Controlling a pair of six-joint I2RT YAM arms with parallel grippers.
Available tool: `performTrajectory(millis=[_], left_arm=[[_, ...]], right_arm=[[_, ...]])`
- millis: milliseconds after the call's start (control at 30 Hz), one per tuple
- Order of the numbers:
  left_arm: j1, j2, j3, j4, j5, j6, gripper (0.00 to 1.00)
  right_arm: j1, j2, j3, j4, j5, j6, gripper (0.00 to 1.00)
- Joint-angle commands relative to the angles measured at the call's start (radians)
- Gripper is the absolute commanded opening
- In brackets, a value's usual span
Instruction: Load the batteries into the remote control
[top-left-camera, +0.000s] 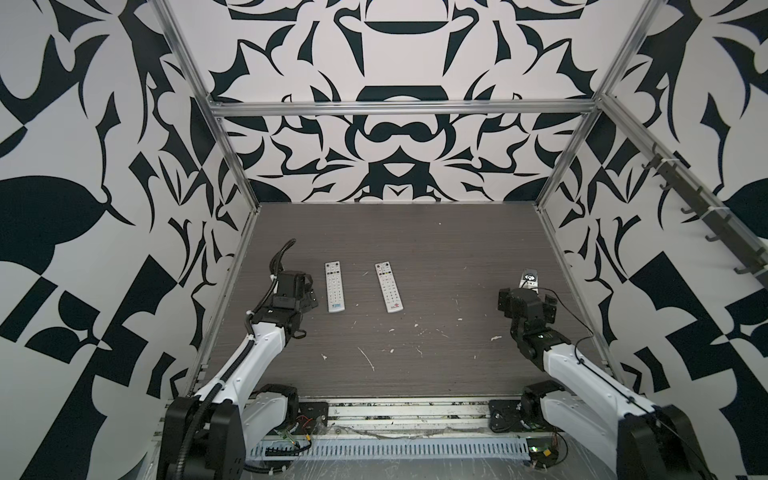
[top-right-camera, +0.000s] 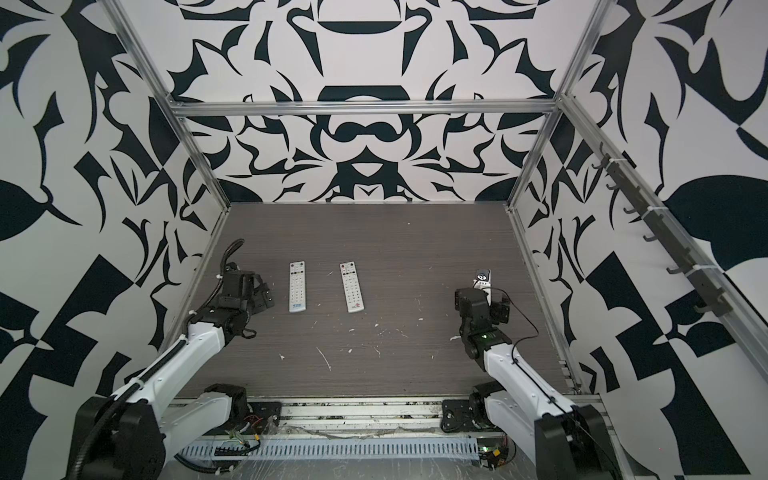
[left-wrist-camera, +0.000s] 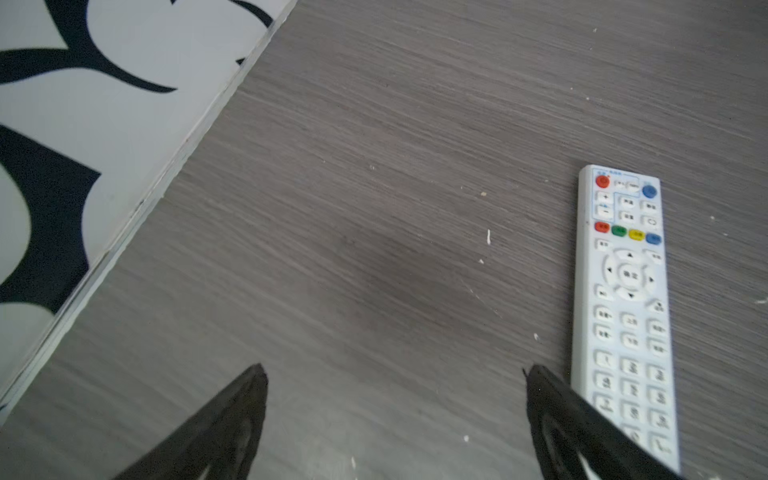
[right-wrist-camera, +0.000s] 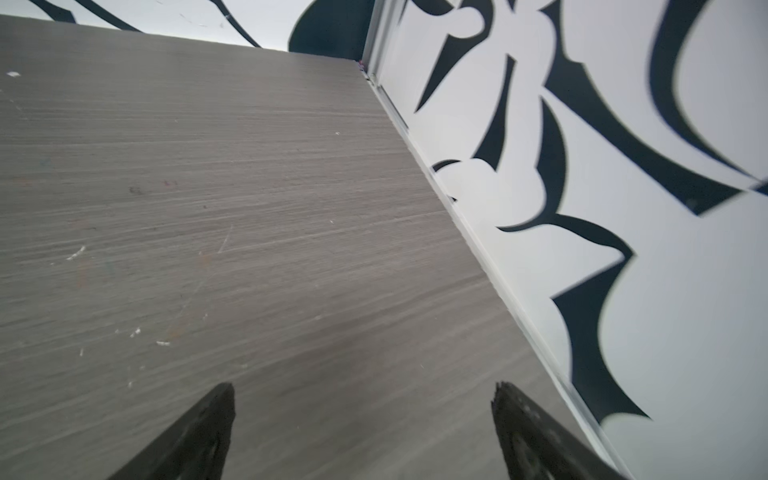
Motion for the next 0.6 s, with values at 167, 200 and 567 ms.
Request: performTrajectory(millis=[167,200,567], left_arm=[[0.074,0.282,-0.092,0.752,-0.007,0.257,0.99],[0.09,0.298,-0.1,0.808,0.02,0.265,0.99],[0.21,0.467,-0.167,1.131,0.262,0.248,0.99]], right_arm=[[-0.075,0.265,0.011,0.422,-0.168,-0.074,1.0],[-0.076,0.283,0.006,0.467,-0.174,-0.075,1.0],[-0.149,0.576,0.024,0.756,-0.368,-0.026,1.0]])
